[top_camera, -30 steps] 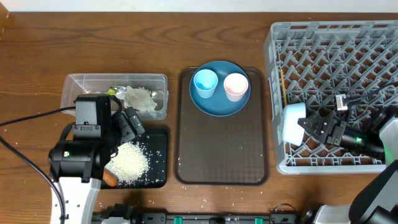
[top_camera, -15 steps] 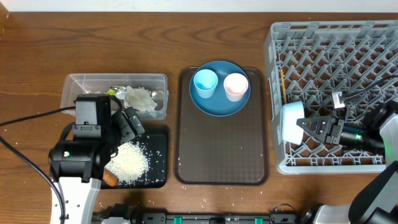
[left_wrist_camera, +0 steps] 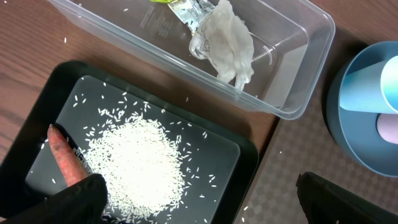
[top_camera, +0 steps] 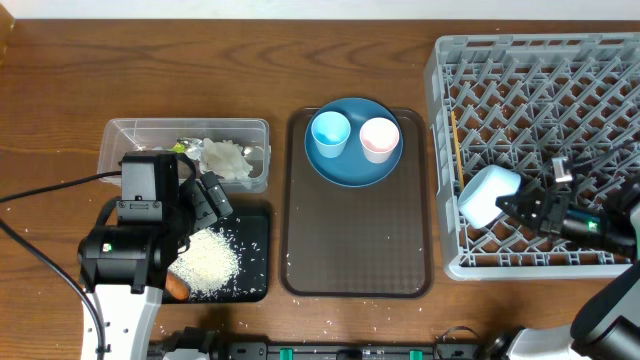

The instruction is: Sort waste into correct bins and load items into the dishwasher rack

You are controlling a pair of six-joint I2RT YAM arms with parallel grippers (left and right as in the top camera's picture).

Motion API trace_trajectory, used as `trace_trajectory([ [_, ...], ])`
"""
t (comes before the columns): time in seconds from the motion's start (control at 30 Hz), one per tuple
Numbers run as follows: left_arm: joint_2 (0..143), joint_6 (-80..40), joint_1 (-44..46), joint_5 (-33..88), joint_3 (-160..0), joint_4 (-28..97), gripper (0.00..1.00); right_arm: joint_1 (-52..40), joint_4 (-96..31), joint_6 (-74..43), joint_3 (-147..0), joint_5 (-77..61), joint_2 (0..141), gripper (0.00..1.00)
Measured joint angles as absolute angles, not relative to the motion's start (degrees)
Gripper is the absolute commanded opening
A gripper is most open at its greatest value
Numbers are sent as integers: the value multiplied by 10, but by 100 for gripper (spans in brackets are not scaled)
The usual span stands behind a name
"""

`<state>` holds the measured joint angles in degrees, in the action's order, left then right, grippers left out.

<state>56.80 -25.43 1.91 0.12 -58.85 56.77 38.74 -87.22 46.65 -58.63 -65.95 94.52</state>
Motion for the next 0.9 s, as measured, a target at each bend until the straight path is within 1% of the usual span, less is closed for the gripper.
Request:
trace_trajectory([
  [0.13, 568, -254, 19, 1, -588, 568, 100, 426, -872, 421, -586, -643, 945, 1],
  [0.2, 568, -254, 19, 1, -588, 568, 100, 452, -869, 388, -587, -631, 945, 3],
  [0.37, 568, -254, 19, 1, -588, 568, 100, 522, -837, 304, -592, -556, 950, 13],
  [0.43, 568, -254, 19, 1, -588, 568, 100, 533, -836, 284, -593, -541, 951, 16],
  [0.7, 568, -254, 19, 1, -588, 568, 100, 542, -842, 227, -631, -512, 952, 17],
  [0.8, 568, -254, 19, 1, -588, 568, 100, 536, -880, 215, -678, -508, 952, 17],
  [0.9, 568, -254, 19, 1, -588, 568, 100, 505, -914, 211, -723, -500, 952, 18],
])
